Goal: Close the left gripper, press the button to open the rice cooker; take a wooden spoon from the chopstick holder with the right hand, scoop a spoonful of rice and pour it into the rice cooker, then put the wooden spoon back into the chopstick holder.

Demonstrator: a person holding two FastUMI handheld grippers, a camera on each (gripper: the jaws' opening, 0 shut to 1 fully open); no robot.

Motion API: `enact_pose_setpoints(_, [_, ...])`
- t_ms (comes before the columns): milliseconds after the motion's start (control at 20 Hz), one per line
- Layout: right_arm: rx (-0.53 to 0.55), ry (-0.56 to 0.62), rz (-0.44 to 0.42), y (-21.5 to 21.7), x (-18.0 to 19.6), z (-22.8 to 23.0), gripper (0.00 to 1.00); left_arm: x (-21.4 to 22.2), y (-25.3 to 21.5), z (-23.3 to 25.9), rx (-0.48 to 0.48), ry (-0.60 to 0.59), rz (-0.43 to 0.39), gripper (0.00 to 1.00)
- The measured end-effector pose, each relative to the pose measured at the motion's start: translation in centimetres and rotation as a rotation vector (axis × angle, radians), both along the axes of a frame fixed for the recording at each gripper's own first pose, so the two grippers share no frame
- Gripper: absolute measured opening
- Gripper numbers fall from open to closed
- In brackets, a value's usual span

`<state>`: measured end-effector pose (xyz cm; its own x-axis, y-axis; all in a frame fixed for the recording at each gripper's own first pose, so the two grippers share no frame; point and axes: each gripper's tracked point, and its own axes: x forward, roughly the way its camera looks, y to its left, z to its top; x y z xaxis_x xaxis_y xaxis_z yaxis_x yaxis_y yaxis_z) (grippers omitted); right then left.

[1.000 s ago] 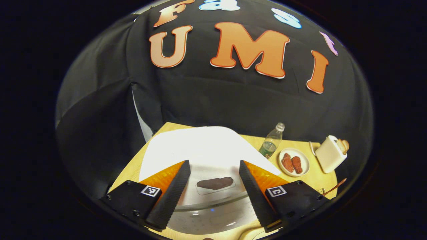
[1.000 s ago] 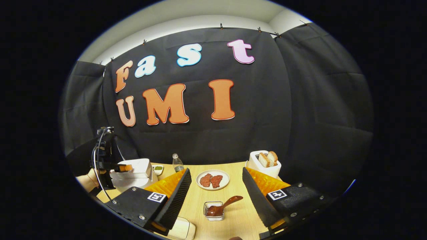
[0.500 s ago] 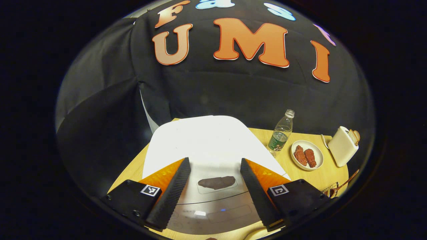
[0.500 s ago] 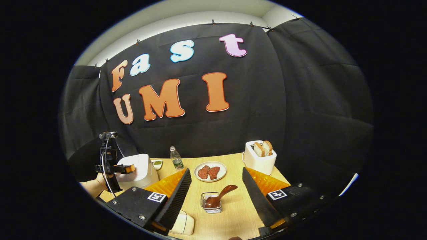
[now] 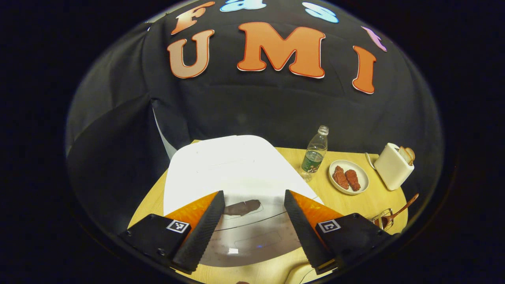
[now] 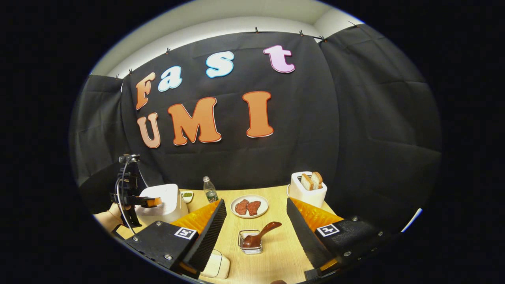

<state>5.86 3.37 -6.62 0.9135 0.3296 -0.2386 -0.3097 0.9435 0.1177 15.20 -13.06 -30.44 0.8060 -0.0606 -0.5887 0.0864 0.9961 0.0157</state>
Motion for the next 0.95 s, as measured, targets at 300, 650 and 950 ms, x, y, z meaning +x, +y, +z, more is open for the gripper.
enact_pose_setpoints(300, [0.002, -0.049, -0.008, -0.2, 0.2, 2.0, 0.95, -1.2, 1.5, 10.4, -0.047, -0.128, -0.007, 1.0])
enact_pose_setpoints(650, [-0.012, -0.138, -0.009, -0.3, -0.4, 7.0, 0.95, -5.2, 2.3, 25.2, 0.0, -0.386, -0.009, 1.0])
enact_pose_setpoints(950, [-0.016, -0.215, -0.015, -0.6, -1.1, 10.6, 0.95, -10.5, 2.6, 31.8, -0.02, -0.483, -0.035, 1.0])
